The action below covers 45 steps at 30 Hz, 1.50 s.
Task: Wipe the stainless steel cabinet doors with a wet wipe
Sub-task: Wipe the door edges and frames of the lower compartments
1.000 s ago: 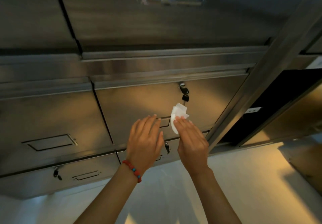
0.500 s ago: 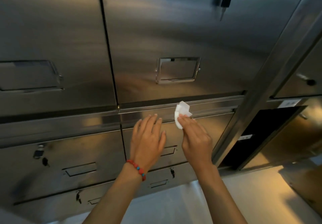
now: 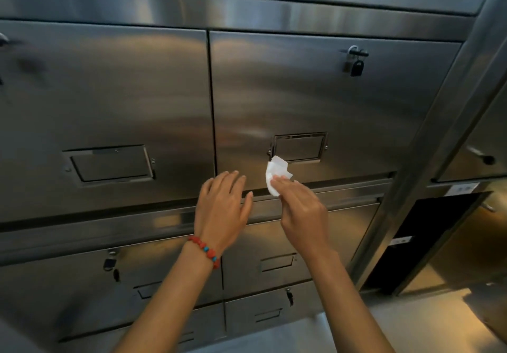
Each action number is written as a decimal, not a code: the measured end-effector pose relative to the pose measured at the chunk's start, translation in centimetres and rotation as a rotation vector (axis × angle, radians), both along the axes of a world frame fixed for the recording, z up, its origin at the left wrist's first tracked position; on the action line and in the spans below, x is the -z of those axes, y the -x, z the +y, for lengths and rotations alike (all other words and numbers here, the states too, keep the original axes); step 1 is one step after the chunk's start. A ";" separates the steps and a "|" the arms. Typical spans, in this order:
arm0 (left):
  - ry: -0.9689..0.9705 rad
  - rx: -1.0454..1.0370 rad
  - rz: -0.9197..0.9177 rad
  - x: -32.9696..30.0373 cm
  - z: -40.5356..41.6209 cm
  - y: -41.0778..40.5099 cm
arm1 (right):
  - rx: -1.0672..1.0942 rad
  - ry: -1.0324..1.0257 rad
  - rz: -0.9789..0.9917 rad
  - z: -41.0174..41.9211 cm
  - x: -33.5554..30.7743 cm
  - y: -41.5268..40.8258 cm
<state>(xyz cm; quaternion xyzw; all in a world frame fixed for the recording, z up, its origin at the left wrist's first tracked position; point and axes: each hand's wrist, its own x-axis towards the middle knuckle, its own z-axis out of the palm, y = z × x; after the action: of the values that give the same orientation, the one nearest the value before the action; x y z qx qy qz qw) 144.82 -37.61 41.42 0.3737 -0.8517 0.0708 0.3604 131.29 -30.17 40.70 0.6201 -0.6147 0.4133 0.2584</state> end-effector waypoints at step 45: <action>-0.029 -1.098 -0.056 -5.6 20.6 -21.7 | -1.185 0.072 -0.151 3.1 -3.6 -23.3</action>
<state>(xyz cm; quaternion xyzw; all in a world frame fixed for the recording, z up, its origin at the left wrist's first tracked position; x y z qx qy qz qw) 166.51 -17.03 46.98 0.7661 -0.5417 0.2464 0.2427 154.56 -27.10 44.26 0.8172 -0.1662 0.5505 -0.0397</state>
